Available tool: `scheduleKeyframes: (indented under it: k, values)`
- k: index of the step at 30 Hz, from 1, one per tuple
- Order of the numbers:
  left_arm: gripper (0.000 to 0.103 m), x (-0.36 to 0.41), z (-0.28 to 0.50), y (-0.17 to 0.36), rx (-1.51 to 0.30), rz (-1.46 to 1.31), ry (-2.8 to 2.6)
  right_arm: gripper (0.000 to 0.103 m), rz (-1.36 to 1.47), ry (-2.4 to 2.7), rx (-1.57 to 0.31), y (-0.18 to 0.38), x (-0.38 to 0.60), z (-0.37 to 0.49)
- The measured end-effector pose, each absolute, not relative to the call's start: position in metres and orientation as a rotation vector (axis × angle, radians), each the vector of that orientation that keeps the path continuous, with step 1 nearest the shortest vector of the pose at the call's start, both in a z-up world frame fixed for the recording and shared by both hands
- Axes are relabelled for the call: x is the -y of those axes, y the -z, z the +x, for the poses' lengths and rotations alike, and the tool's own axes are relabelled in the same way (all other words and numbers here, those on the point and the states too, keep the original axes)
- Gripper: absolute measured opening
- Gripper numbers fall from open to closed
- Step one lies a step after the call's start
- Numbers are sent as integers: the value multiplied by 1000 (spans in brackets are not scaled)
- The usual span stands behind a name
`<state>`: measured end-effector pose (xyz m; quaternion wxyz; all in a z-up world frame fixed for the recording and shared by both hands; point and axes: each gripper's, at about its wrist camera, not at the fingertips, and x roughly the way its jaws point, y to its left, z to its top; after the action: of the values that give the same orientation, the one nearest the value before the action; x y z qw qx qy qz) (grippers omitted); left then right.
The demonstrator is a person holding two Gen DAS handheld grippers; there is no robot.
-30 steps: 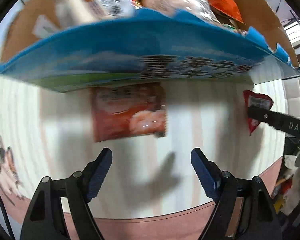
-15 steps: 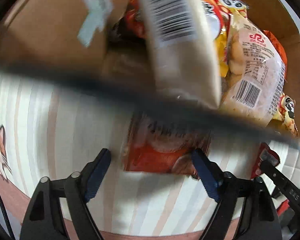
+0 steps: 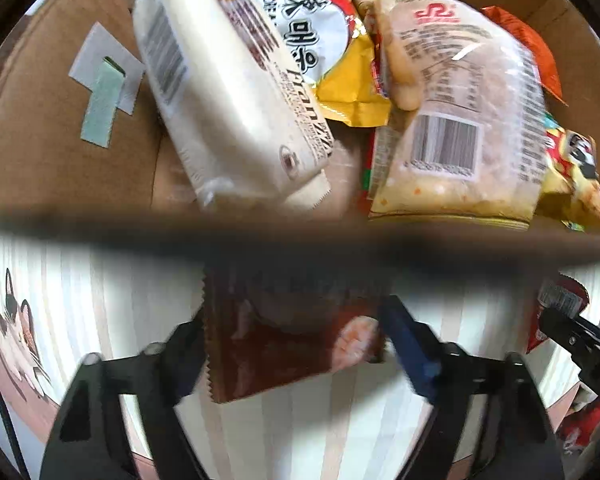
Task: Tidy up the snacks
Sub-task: 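Grasp the brown cake packet with the left tool, then lift the brown cake packet with left tool while right tool lifts red candy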
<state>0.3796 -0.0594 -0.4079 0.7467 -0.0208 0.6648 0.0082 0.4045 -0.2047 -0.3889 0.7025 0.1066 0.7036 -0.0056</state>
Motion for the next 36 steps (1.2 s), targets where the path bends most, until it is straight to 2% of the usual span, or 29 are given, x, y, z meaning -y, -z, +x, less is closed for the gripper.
scheduleKeyframes:
  k: [1,2,3,14,23,28,29,30,36]
  values:
    - [67,66,375,406,-1456,-44,-12,46,220,11,-1562,388,203,403]
    - [62,73,368,403,-1453,-45,-6,39,208,1,-1561,387,200,401]
    - [62,69,365,399,-1456,-48,2,39,195,-3,-1560,388,199,399]
    - [61,51,306,409,-1482,-84,33,34,126,-55,-1575,387,181,377]
    - [64,41,205,426,-1543,-101,65,35,107,-114,-1615,390,171,346]
    - [64,6,175,422,-1590,-191,152,41,169,-129,-1679,396,174,351]
    - [64,4,170,419,-1591,-170,155,49,179,-125,-1693,400,177,356]
    - [64,-1,164,412,-1586,-146,151,51,184,-125,-1696,401,181,356]
    - [64,-13,166,429,-1627,-222,111,51,193,-130,-1715,414,184,359]
